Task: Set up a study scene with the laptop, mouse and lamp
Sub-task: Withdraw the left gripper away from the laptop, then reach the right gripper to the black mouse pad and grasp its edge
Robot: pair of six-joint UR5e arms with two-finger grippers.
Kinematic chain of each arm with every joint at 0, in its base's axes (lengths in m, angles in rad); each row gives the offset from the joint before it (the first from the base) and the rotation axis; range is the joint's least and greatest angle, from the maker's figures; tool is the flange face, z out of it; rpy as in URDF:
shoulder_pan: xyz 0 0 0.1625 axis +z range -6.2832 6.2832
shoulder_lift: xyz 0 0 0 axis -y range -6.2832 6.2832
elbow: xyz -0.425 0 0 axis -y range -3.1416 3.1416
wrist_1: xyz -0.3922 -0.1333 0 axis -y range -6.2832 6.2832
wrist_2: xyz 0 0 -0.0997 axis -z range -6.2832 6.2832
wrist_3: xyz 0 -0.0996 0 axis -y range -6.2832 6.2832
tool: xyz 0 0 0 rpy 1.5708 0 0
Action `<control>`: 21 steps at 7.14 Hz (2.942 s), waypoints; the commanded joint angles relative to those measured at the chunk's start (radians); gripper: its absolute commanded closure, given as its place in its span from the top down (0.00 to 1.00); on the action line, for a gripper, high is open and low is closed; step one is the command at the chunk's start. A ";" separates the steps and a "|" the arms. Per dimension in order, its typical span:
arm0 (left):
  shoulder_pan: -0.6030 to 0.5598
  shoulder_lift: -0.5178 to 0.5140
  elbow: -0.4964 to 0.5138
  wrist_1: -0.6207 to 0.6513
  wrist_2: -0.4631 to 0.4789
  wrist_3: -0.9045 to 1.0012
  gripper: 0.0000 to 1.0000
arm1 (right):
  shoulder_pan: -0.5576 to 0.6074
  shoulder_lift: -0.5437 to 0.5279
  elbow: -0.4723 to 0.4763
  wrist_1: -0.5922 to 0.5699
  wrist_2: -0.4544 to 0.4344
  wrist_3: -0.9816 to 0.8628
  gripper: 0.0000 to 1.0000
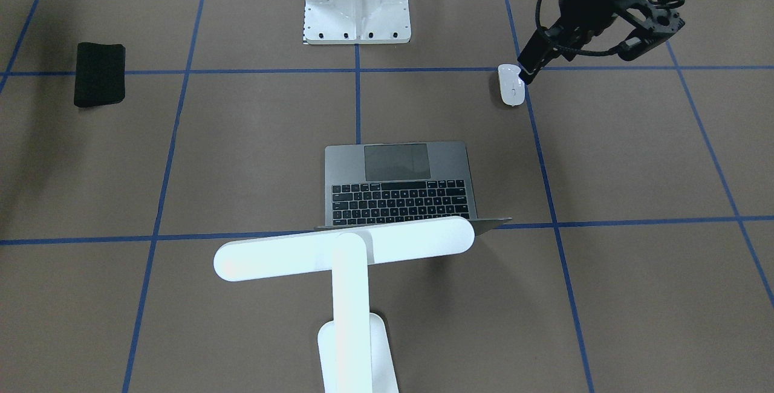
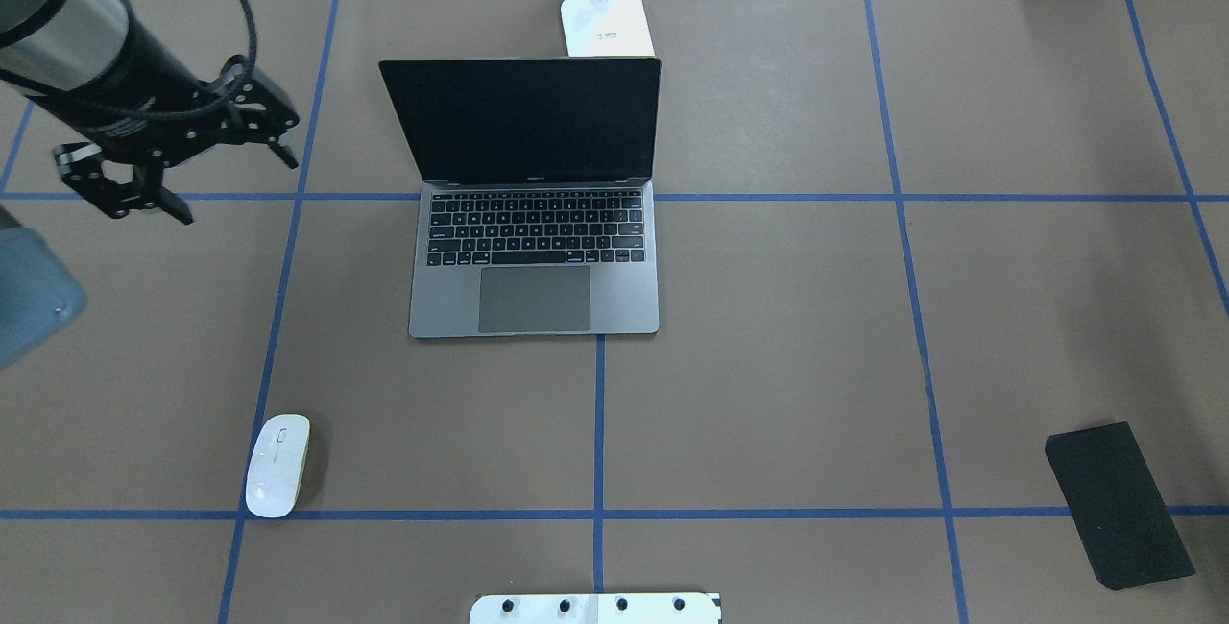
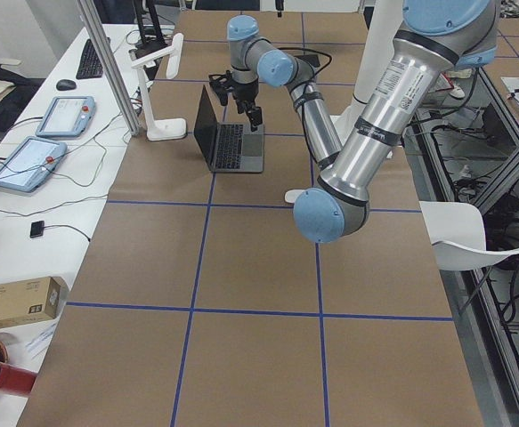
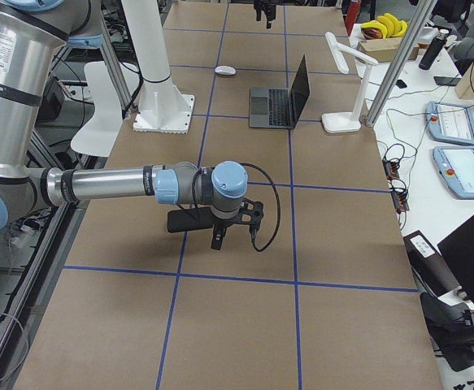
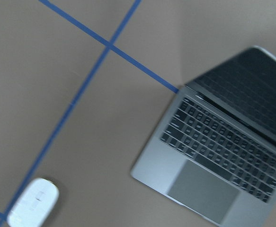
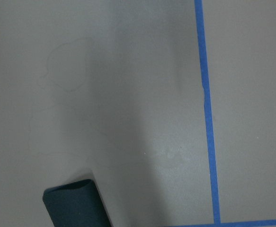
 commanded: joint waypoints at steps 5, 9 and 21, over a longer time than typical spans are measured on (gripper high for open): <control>-0.309 0.319 0.000 0.001 -0.007 0.880 0.99 | -0.003 0.123 -0.046 0.002 -0.027 0.003 1.00; -0.383 0.391 -0.005 -0.011 -0.013 1.061 0.99 | -0.070 0.121 -0.064 0.012 0.198 -0.018 1.00; -0.481 0.569 -0.031 -0.167 -0.013 1.227 0.99 | -0.483 0.060 -0.259 0.284 0.174 -0.001 1.00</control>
